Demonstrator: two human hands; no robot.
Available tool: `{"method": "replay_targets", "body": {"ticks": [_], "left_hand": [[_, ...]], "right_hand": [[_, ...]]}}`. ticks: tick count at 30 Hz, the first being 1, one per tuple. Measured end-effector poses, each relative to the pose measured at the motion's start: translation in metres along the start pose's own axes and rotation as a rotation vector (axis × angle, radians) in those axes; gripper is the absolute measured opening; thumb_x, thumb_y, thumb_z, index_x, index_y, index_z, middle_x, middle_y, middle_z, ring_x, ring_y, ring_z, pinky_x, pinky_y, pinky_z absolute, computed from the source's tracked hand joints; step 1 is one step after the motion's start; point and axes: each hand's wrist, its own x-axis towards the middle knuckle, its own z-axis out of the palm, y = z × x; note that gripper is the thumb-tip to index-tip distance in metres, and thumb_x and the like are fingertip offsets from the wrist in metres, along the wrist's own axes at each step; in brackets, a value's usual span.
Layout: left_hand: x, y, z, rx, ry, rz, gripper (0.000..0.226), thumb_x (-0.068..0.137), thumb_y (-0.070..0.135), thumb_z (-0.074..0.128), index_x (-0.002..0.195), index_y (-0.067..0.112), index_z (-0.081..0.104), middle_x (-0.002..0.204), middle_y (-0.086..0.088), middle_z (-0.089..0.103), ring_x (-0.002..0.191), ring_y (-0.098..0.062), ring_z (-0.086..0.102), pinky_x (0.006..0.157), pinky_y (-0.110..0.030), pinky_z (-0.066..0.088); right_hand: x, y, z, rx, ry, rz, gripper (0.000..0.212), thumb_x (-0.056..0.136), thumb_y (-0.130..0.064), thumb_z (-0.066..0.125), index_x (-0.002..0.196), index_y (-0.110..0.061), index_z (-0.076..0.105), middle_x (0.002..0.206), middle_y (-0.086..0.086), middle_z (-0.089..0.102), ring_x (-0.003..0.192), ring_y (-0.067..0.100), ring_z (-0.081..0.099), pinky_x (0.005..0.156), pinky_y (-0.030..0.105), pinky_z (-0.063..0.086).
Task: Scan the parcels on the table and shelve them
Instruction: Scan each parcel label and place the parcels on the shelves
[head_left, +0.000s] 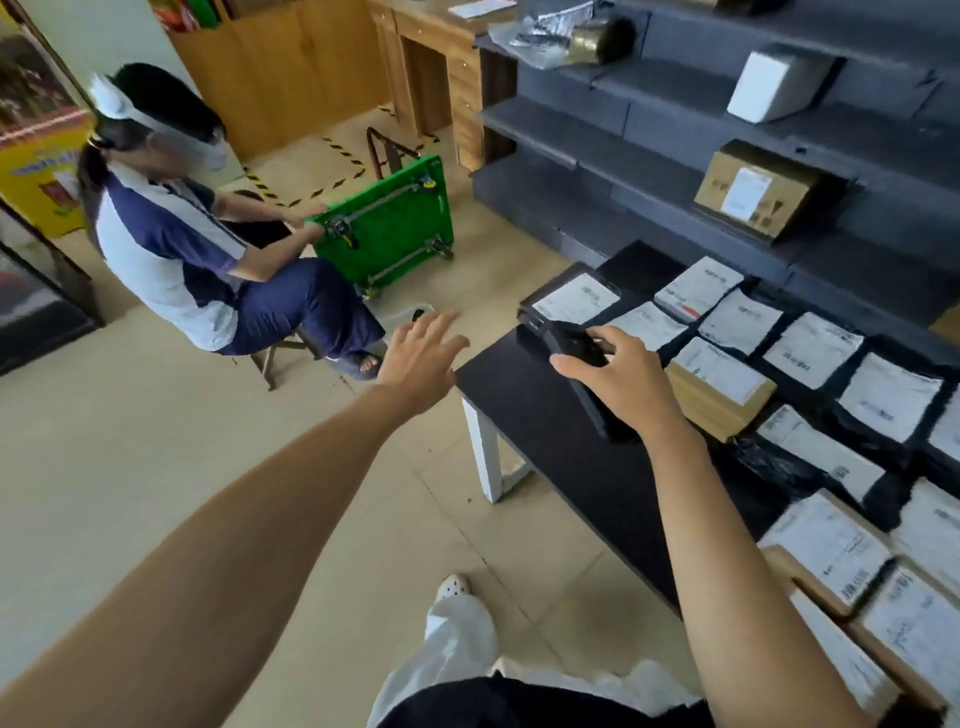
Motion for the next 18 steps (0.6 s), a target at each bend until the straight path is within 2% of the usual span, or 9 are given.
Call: {"method": "replay_targets", "body": {"ticks": [5,8,12,16,18], "left_hand": [[0.081,-0.031,0.014,0.005,-0.047,0.181,0.047,0.091,0.021,0.055,0.138,0.028,0.051,0.163,-0.001,0.014,0.148,-0.03,0.015,0.117,-0.047,0.022],[0.113,-0.034,0.029,-0.006,-0.121,0.244,0.047,0.092,0.02,0.054,0.138,0.027,0.051,0.163,-0.001,0.013,0.149,-0.031,0.011,0.116,-0.046,0.019],[0.154,-0.024,0.054,-0.001,-0.201,0.331,0.048,0.094,0.02,0.053,0.141,0.026,0.047,0.163,-0.003,0.012,0.15,-0.034,0.004,0.117,-0.047,0.016],[0.195,-0.002,0.072,-0.025,-0.23,0.387,0.052,0.091,0.019,0.056,0.142,0.027,0.047,0.165,-0.002,0.003,0.15,-0.033,0.003,0.117,-0.048,0.019],[0.217,0.01,0.08,-0.028,-0.262,0.396,0.052,0.092,0.02,0.056,0.142,0.027,0.046,0.165,-0.003,0.002,0.15,-0.033,0.003,0.117,-0.048,0.02]], "right_hand": [[0.048,-0.008,0.025,0.041,0.084,0.151,0.065,0.084,-0.055,0.07,0.136,-0.02,0.054,0.131,-0.001,0.062,0.121,0.022,0.057,0.099,0.04,0.048],[0.055,0.003,0.033,0.049,0.089,0.283,0.073,0.079,-0.059,0.072,0.139,-0.024,0.052,0.132,-0.003,0.062,0.124,0.022,0.056,0.103,0.045,0.047],[0.065,0.027,0.033,0.023,0.14,0.428,0.081,0.068,-0.071,0.068,0.136,-0.031,0.053,0.131,-0.006,0.063,0.122,0.022,0.058,0.102,0.048,0.047],[0.09,0.045,0.023,0.047,0.192,0.474,0.068,0.075,-0.062,0.072,0.133,-0.029,0.056,0.125,-0.008,0.064,0.115,0.018,0.06,0.098,0.045,0.048],[0.107,0.054,0.017,0.057,0.202,0.494,0.061,0.078,-0.058,0.073,0.129,-0.028,0.058,0.117,-0.009,0.065,0.107,0.016,0.062,0.091,0.039,0.051]]}}
